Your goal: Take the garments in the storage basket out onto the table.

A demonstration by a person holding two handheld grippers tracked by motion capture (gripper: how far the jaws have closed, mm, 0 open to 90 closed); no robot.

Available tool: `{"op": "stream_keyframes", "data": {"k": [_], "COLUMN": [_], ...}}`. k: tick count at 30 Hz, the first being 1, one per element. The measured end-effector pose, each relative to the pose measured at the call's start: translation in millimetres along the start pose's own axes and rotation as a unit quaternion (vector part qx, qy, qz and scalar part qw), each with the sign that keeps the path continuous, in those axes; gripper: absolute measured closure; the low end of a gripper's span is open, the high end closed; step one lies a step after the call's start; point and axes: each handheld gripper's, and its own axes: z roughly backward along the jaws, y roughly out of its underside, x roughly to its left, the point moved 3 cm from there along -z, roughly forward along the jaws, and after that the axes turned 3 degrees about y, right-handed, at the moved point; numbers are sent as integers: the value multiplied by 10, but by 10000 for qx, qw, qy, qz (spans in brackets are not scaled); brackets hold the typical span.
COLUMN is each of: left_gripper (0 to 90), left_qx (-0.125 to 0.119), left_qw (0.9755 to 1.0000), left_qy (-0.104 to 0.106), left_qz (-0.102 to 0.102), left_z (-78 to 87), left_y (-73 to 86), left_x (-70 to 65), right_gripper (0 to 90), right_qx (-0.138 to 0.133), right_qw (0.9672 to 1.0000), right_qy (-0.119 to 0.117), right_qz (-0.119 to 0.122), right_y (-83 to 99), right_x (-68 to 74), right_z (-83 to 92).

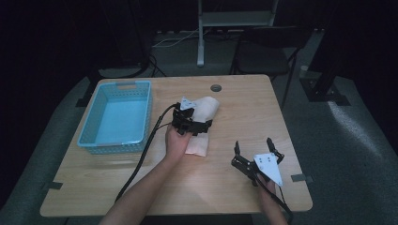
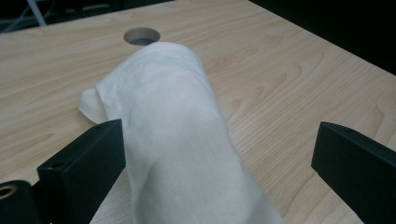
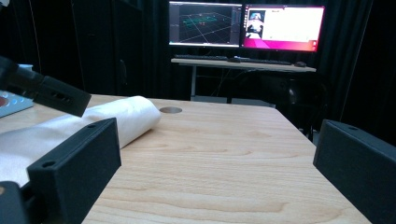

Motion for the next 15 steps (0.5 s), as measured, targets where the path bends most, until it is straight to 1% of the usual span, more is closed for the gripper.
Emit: {"op": "stream_keyframes", "data": {"k": [1,2,4,5,6,8,10,11,13,15], "left_gripper": [25,25,25,25,25,25,25,25,25,25], "left_qx": [-144,-144,-304,-409,-409,-409,-355,-365,-437,-532], "left_qw": [9998,9998,9993,9988,9988,9988,9990,9990,9985,9980], "left_qy": [-46,-46,-53,-147,-147,-241,-261,-276,-336,-352], "left_qz": [105,105,216,213,213,103,11,-27,-47,-8], "left_z": [34,34,71,106,106,127,141,151,184,223], "left_y": [26,26,56,80,80,100,118,127,145,166], "left_x": [17,17,38,54,54,61,59,57,57,67], "right_gripper": [1,1,1,1,1,1,1,1,1,1], "right_qx": [0,0,-5,-3,-3,-5,-3,-2,0,-1], "right_qw": [10000,10000,10000,10000,10000,10000,10000,10000,10000,10000], "right_qy": [-4,-4,0,-1,-1,8,4,5,3,0], "right_qz": [2,2,4,5,5,2,2,0,-1,2], "right_y": [0,0,0,0,0,0,0,0,0,0], "right_x": [-1,-1,1,0,0,-1,0,0,-1,0], "right_z": [-1,-1,0,0,0,1,1,0,0,0]}}
